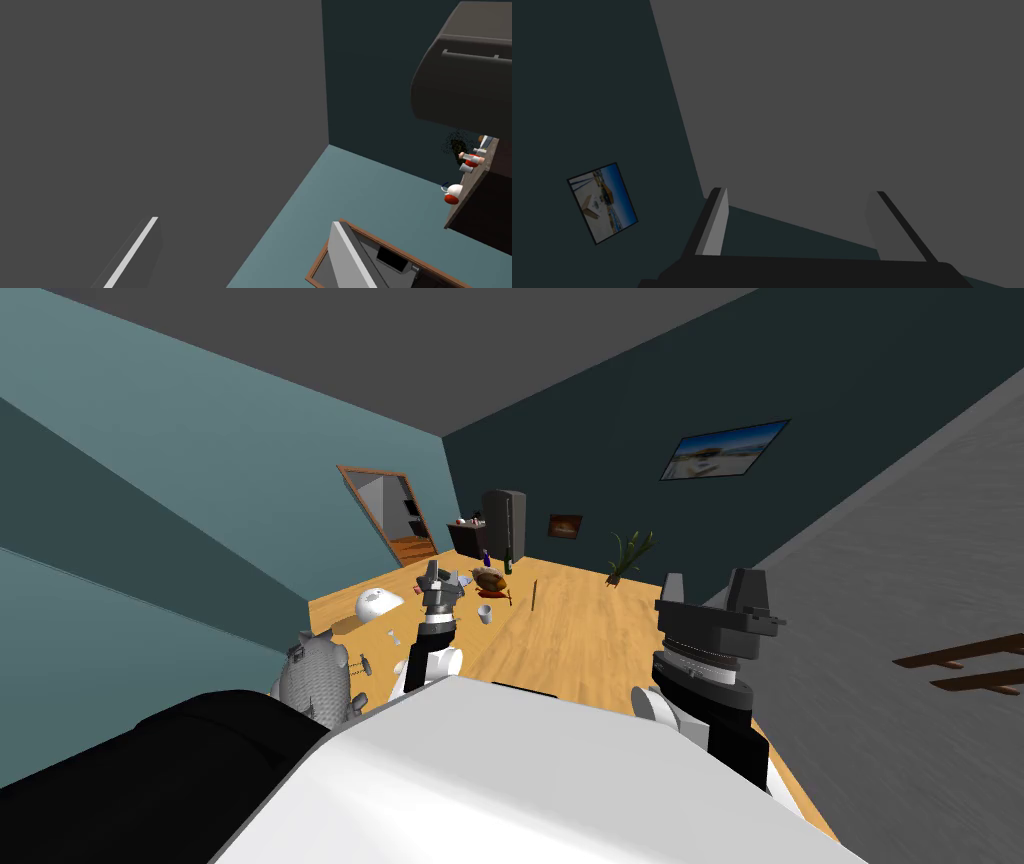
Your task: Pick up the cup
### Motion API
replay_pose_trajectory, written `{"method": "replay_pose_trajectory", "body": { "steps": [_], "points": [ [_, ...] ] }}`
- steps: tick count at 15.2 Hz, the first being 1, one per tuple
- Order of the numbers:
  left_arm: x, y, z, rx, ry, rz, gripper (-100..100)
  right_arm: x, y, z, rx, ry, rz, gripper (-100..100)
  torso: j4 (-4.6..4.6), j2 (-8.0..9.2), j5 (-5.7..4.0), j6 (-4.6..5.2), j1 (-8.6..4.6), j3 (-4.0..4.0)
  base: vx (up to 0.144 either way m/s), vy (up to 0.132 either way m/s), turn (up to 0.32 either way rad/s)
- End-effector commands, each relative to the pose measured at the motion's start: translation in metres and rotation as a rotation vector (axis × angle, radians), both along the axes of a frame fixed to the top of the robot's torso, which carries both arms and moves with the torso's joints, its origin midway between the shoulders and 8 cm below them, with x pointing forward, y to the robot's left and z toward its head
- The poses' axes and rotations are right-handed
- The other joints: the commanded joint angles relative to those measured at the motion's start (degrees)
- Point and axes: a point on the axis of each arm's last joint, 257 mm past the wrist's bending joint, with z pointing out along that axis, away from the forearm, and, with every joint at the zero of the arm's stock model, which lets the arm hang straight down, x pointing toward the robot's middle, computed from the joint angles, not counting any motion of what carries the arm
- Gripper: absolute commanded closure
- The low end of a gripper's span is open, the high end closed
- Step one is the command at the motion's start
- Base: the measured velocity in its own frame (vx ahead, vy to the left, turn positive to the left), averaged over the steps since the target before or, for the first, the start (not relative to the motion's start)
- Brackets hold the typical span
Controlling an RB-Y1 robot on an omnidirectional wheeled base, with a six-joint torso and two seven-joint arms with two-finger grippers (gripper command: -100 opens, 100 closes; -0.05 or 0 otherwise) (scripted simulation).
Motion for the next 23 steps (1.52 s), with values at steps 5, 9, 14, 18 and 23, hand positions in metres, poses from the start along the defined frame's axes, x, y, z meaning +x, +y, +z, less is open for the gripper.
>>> {"method": "replay_pose_trajectory", "body": {
  "steps": [5,9,14,18,23],
  "points": [
    [0.013,-0.001,-0.022,0.091,0.107,-0.039,-100,0.0,0.0,0.0,0.0,0.0,0.0,0,-0.02,-0.09,0.0,0.0,-0.01,-0.05,0.023,-0.01,-0.028],
    [0.021,0.004,-0.04,0.122,0.188,-0.047,-100,0.0,0.0,0.0,0.0,0.0,0.0,0,-0.05,-0.2,-0.01,0.0,-0.06,-0.11,0.049,-0.019,-0.047],
    [0.031,0.019,-0.076,0.147,0.331,-0.042,-100,0.0,0.0,0.0,0.0,0.0,0.0,0,-0.06,-0.24,-0.01,0.0,-0.05,-0.14,0.052,-0.015,-0.045],
    [0.035,0.034,-0.102,0.151,0.434,-0.03,-100,0.0,0.0,0.0,0.0,0.0,0.0,0,-0.06,-0.27,-0.01,0.0,-0.07,-0.15,0.062,-0.018,-0.051],
    [0.037,0.052,-0.137,0.142,0.565,-0.011,-100,0.0,0.0,0.0,0.0,0.0,0.0,0,-0.06,-0.25,-0.01,0.0,-0.07,-0.15,0.059,-0.017,-0.048]
  ]
}}
